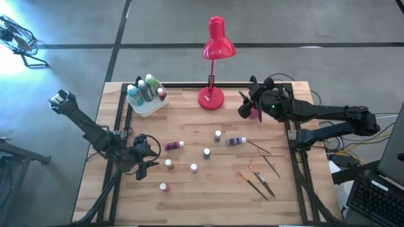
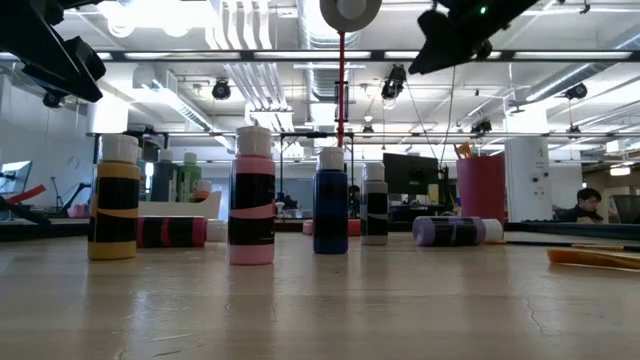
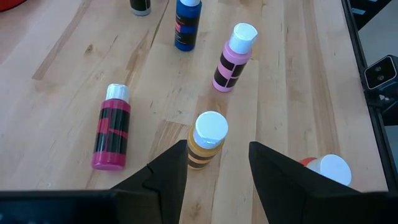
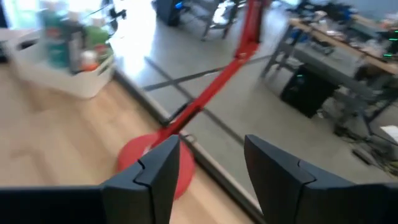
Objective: Pick & Place Paint Supplies
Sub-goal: Put the purple paint bottle into the white bin
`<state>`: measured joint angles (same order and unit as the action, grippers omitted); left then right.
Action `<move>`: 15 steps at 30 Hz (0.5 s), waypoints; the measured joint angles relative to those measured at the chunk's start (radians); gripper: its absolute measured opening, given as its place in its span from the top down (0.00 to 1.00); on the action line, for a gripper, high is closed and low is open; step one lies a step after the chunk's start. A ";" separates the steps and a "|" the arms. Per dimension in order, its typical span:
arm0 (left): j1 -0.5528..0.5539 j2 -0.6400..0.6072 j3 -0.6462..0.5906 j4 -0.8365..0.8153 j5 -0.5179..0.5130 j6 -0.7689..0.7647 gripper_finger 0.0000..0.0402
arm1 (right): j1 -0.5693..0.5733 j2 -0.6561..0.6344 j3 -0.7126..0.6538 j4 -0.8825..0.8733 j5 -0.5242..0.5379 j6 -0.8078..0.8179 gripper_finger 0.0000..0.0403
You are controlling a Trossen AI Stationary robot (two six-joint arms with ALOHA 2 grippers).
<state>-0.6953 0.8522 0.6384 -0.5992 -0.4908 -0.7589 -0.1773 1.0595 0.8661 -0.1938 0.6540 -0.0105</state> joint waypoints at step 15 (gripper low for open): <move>0.000 0.000 -0.001 0.000 0.000 0.000 0.56 | 0.183 0.003 0.155 -0.169 0.014 0.066 0.64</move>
<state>-0.6952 0.8521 0.6373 -0.5995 -0.4911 -0.7586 0.0054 1.0626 1.0207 -0.3629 0.6676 0.0552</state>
